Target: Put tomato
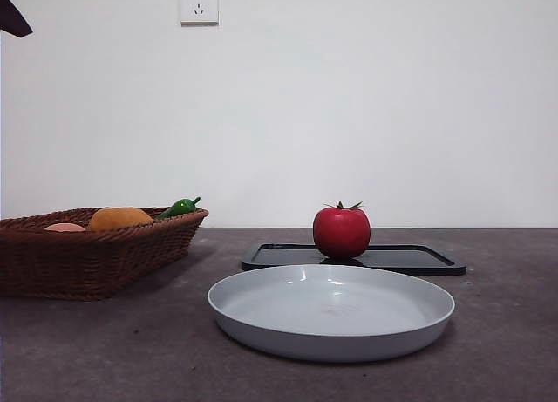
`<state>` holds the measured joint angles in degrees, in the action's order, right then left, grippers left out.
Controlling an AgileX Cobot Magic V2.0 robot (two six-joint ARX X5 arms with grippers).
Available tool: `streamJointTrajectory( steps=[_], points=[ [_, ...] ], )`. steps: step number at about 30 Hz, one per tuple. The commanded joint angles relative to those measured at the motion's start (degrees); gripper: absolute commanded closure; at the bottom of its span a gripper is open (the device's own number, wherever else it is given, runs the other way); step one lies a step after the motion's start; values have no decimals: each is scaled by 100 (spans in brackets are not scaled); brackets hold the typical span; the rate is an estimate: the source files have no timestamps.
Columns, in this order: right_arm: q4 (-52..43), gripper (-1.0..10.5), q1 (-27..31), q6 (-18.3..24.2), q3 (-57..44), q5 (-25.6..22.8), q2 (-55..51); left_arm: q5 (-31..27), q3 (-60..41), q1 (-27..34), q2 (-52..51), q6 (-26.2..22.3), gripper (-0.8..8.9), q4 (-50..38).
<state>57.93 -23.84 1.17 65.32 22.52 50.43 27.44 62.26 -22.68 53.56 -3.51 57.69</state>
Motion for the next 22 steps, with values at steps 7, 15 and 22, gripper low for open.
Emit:
streamJointTrajectory(
  steps=[7, 15, 22],
  points=[
    [2, 423, -249, -52, -1036, 511, -387, 48, 111, -22, 35, -28, 254, -26],
    [-203, 423, -267, -52, -1165, 514, -374, 48, 111, -22, 35, -31, 254, -26],
    [-256, 491, -267, -52, -1165, 511, -374, 48, 111, -22, 35, -31, 305, -26]
  ],
)
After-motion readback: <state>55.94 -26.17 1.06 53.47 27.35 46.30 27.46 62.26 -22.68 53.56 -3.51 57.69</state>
